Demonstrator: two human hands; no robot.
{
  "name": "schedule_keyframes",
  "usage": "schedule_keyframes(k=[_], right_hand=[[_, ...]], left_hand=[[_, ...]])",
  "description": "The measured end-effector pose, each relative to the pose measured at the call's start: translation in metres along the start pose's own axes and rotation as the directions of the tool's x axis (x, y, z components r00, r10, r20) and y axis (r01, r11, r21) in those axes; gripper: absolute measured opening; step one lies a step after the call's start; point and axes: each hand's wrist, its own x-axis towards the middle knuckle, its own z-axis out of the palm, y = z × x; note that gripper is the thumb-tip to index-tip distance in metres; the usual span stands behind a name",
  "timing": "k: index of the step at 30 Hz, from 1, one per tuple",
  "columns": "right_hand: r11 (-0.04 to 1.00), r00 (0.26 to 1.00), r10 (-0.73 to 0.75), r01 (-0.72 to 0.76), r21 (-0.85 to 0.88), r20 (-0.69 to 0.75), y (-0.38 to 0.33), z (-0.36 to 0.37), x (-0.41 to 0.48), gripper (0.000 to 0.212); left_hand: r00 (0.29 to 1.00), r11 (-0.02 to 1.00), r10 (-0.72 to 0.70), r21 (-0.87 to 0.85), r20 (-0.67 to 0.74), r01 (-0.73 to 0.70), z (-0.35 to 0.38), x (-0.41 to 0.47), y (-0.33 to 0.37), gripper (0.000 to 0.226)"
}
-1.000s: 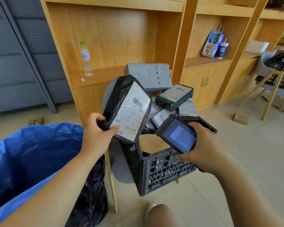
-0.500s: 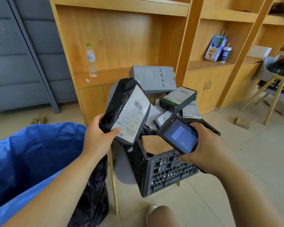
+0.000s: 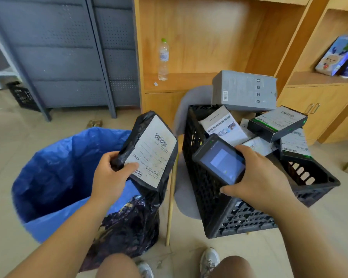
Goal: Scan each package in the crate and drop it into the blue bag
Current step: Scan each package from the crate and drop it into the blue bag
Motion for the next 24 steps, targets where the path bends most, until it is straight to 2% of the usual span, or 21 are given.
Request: schedule_keyframes(k=[2, 4, 6, 8, 9, 13, 15, 21, 24], right_hand=[[1.000, 0.999, -0.028, 0.028, -0.005, 0.032, -0.014, 0.009, 0.009, 0.098], [0.998, 0.997, -0.057, 0.057, -0.001, 0.055, -0.026, 0.017, 0.018, 0.098], [0.997, 0.994, -0.081, 0.081, 0.011, 0.079, -0.037, 0.025, 0.025, 0.099], [0.996, 0.991, -0.086, 0.086, 0.006, 0.104, -0.043, 0.032, 0.028, 0.100], [0.997, 0.990, -0.081, 0.082, 0.000, 0.114, -0.045, 0.035, 0.029, 0.101], [0.998, 0.989, -0.046, 0.051, -0.033, 0.140, -0.044, 0.040, 0.029, 0.103], [0.999, 0.990, -0.036, 0.039, -0.022, 0.138, -0.038, 0.038, 0.028, 0.103], [0.998, 0.996, 0.042, -0.039, -0.046, 0.073, -0.009, 0.014, 0.020, 0.099], [0.995, 0.996, 0.087, -0.086, -0.049, 0.018, 0.013, -0.003, 0.012, 0.097]], left_hand=[[0.996, 0.997, -0.046, 0.050, -0.079, 0.050, -0.022, 0.009, -0.016, 0.032], [0.987, 0.986, -0.029, 0.159, -0.159, 0.054, -0.039, 0.021, -0.031, 0.040], [0.985, 0.967, -0.015, 0.249, -0.172, 0.058, -0.049, 0.033, -0.042, 0.067], [0.988, 0.954, -0.092, 0.273, -0.125, 0.124, -0.053, 0.042, -0.050, 0.086], [0.987, 0.942, -0.126, 0.299, -0.098, 0.150, -0.053, 0.045, -0.054, 0.084], [0.989, 0.903, -0.145, 0.411, 0.017, 0.125, -0.047, 0.046, -0.069, 0.035], [0.977, 0.899, -0.173, 0.424, 0.121, 0.107, -0.042, 0.044, -0.072, 0.022], [0.943, 0.868, -0.154, 0.497, 0.295, -0.013, -0.004, 0.044, -0.040, 0.012], [0.920, 0.889, -0.090, 0.448, 0.382, -0.099, 0.029, 0.043, -0.013, 0.010]])
